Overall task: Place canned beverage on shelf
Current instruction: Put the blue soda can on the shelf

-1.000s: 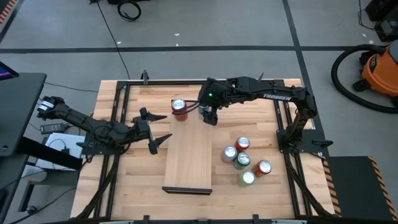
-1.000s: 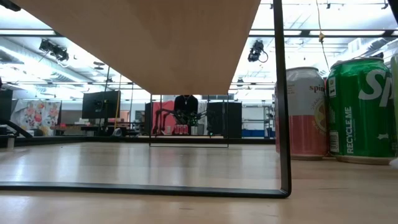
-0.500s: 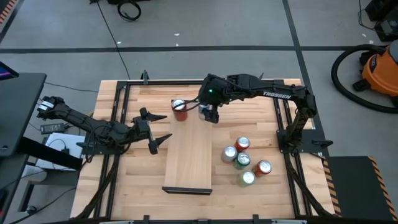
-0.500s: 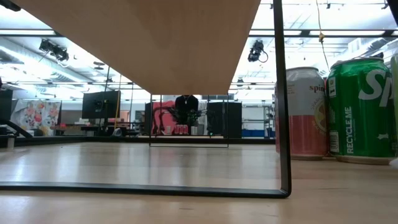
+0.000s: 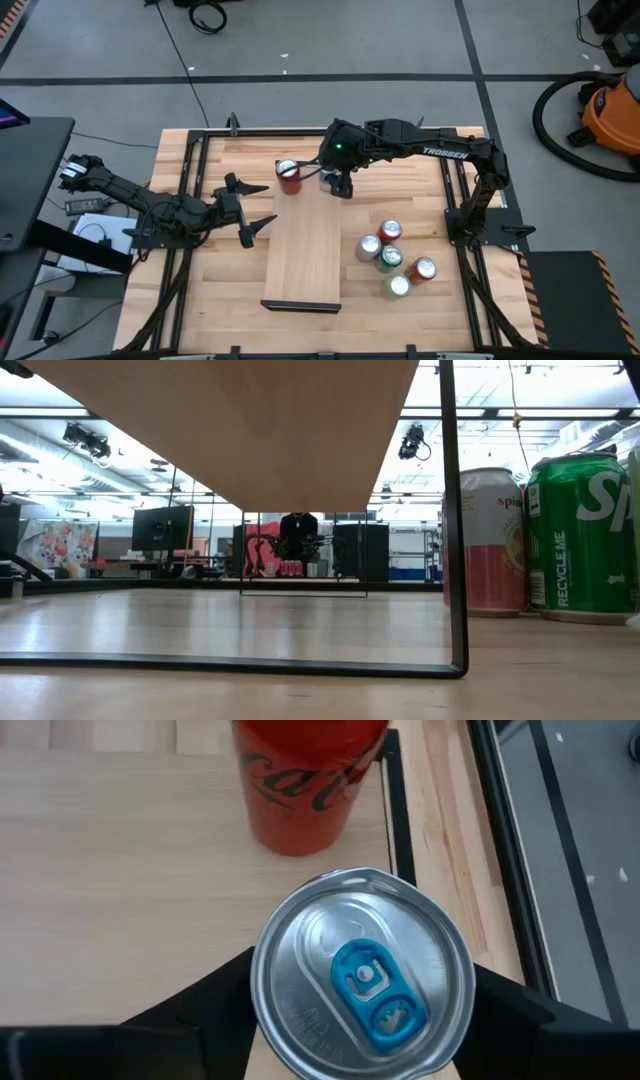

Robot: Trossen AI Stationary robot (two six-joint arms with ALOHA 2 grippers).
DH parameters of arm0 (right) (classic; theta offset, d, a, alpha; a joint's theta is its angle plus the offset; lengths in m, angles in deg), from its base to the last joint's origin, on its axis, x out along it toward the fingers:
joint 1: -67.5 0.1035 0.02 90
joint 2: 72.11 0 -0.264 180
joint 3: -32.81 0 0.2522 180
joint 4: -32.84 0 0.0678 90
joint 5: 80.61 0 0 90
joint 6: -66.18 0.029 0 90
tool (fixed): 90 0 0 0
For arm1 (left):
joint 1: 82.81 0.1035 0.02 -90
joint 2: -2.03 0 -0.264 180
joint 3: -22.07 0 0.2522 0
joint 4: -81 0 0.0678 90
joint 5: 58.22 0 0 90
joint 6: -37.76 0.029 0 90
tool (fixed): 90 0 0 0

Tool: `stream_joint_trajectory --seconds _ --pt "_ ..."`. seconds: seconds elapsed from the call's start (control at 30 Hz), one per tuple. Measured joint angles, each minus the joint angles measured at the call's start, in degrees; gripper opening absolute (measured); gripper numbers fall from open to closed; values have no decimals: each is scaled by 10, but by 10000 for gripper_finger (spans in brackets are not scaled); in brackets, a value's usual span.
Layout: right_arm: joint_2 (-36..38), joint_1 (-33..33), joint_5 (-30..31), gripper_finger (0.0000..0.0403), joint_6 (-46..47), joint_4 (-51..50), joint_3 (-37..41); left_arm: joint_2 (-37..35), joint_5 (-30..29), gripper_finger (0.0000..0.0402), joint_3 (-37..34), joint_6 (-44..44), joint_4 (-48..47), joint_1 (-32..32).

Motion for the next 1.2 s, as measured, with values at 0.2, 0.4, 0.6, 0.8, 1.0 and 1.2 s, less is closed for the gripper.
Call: stream_joint_trajectory --seconds 0.2,0.4,0.6,0.8,1.0,1.2 --pt "0 0 -46 267 -88 6 0 0 0 389 0 0 0 0" --pt "0 -5 -74 267 -172 10 0 0 0 389 0 0 0 0" --pt "-1 -30 -127 268 -191 23 0 0 0 389 0 0 0 0" --pt "-1 -54 -199 268 -175 23 0 0 0 389 0 0 0 0" --pt "-2 -55 -190 269 -179 26 0 0 0 389 0 0 -1 0" --pt "-4 -46 -150 290 -188 26 5 0 0 389 0 0 -1 0"
